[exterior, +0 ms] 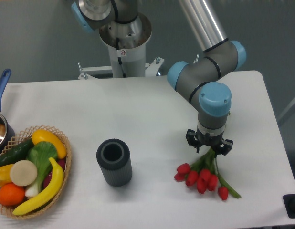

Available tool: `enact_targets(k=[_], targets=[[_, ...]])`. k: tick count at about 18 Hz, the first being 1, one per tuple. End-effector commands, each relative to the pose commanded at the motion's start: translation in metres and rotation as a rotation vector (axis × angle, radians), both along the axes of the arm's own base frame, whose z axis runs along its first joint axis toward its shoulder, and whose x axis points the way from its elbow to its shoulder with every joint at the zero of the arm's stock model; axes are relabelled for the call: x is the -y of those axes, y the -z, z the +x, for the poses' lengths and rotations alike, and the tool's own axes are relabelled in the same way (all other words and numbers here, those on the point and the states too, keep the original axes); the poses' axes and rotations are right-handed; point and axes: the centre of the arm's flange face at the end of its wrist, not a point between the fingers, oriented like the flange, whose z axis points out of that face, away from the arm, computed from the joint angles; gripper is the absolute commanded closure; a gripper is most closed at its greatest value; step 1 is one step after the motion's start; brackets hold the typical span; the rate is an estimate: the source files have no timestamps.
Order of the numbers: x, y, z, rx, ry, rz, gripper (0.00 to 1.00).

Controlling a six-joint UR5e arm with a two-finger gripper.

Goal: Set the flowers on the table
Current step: 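Open the gripper to release the tulips onto the table, then raise the open gripper up away from the tulips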

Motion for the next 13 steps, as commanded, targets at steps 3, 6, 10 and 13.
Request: enact_targets(k=[3, 6, 10, 13], targets=[[0.012, -0.052, 0.000, -0.069, -0.014, 0.043, 0.00], [0.028, -0.112, 0.003, -0.140, -0.030, 0.112, 0.00], [0.056, -0.177, 0.012, -0.222, 0.096, 0.142, 0.00], [0.092, -0.197, 0.009, -0.166, 0.127, 0.170, 0.00]])
